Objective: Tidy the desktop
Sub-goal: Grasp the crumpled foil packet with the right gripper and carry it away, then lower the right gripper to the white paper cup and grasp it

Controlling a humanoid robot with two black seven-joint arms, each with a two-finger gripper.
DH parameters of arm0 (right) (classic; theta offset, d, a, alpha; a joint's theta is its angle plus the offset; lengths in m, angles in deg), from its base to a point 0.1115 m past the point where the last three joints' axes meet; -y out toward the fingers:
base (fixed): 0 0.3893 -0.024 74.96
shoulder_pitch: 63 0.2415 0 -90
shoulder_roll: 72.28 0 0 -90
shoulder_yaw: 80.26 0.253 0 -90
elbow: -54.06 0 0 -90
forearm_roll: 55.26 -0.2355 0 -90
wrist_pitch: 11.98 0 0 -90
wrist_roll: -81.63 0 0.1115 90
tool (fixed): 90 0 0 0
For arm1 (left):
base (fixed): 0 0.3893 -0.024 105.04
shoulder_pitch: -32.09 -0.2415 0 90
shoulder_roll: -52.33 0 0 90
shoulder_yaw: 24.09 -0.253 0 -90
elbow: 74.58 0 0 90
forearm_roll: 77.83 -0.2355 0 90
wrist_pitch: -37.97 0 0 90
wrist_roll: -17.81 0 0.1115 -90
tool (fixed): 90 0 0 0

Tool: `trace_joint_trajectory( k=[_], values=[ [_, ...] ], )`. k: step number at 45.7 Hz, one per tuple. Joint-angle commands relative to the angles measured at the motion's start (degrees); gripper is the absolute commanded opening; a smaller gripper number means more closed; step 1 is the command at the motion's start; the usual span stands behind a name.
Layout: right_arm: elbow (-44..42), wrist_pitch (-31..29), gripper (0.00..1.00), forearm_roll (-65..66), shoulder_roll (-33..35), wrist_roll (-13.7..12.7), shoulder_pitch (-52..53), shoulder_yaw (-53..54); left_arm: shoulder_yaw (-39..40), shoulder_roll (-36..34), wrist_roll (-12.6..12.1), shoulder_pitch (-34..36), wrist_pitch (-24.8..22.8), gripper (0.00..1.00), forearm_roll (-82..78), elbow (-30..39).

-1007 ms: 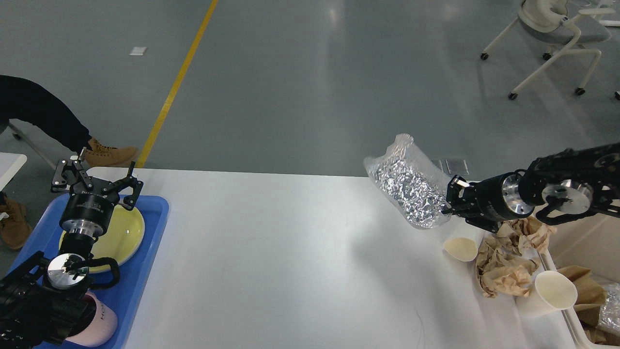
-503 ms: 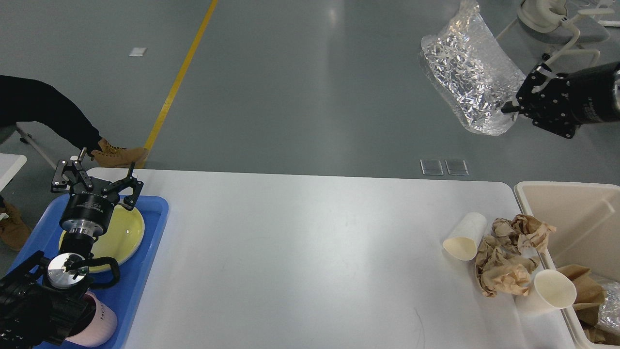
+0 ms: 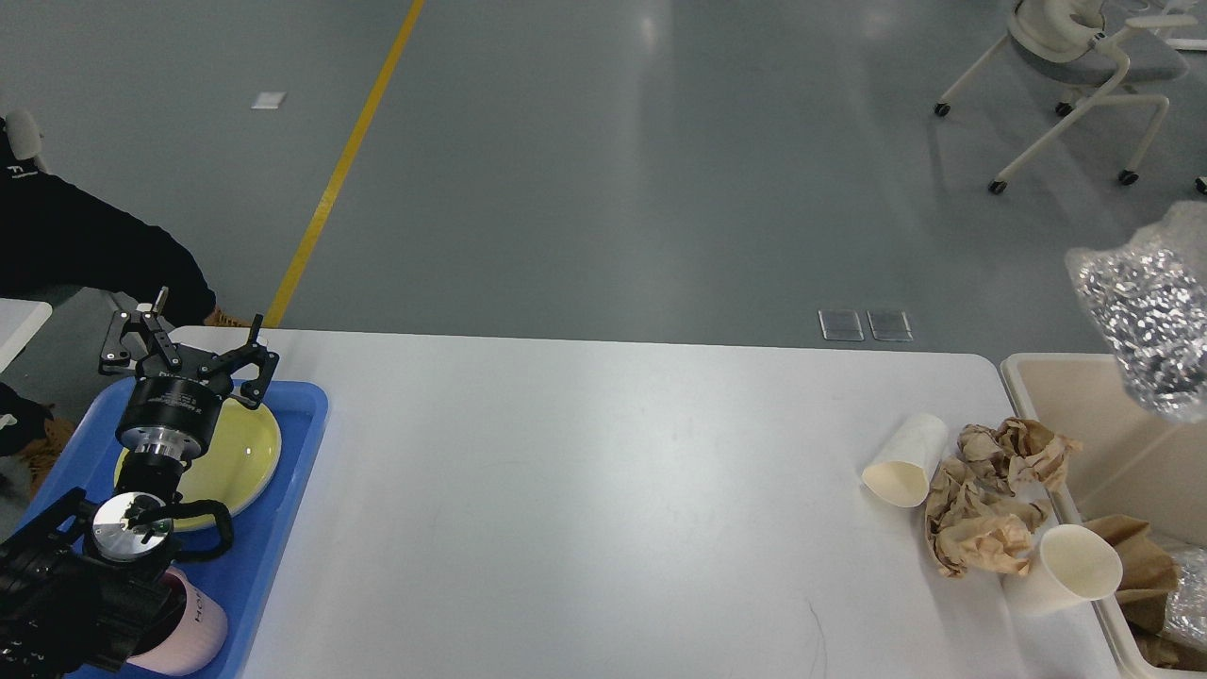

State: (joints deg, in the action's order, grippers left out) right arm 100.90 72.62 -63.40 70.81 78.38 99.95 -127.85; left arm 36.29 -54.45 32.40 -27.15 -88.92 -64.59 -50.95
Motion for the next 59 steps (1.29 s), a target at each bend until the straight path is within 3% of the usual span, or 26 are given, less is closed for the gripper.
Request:
trace_joint_trajectory(
  k=[1,2,5,6,25,33,42,46,53,59],
  values=[
    [-4.7,2.1,0.05,-0.6,0.0,0.0,-9.3,2.5,0.0,0.0,0.0,0.0,0.0,0.96,-0.1,0.0],
    [-5.6,2.1,0.24,-0.6,-0.2,0.0,-10.5,2.9,0.0,0.0,0.0,0.0,0.1,0.96,-0.1,0.0],
    [-7.6,3.2,0.91,-0.6,-0.4,0.1,-12.7,4.1,0.0,0.0,0.0,0.0,0.0,0.96,-0.1,0.0],
    [-7.8,3.5,1.00,-0.6,-0.4,0.1,-13.2,4.5,0.0,0.0,0.0,0.0,0.0,0.96,0.0,0.0],
    [-7.3,2.8,1.00,-0.6,-5.5,0.2,-13.9,5.2,0.0,0.0,0.0,0.0,0.0,0.96,0.0,0.0],
    [-2.9,2.4,1.00,1.8,-10.1,-0.1,-1.1,1.3,0.0,0.0,0.0,0.0,0.0,0.96,-0.1,0.0],
    [7.6,0.7,1.00,6.2,-22.0,-0.3,18.7,-14.5,0.0,0.0,0.0,0.0,0.1,0.96,-0.1,0.0],
    [9.8,-5.1,1.00,5.7,-29.9,-0.2,25.1,-21.8,0.0,0.0,-0.1,0.0,0.0,0.96,-0.1,0.0],
    [10.4,-22.3,1.00,5.7,-39.5,0.4,34.6,-25.4,0.0,0.0,0.0,0.0,0.1,0.96,-0.1,0.0],
    [9.8,-24.8,1.00,5.7,-42.3,0.4,35.4,-24.2,0.0,0.0,0.0,0.0,0.0,0.96,0.0,-0.1]
  ],
)
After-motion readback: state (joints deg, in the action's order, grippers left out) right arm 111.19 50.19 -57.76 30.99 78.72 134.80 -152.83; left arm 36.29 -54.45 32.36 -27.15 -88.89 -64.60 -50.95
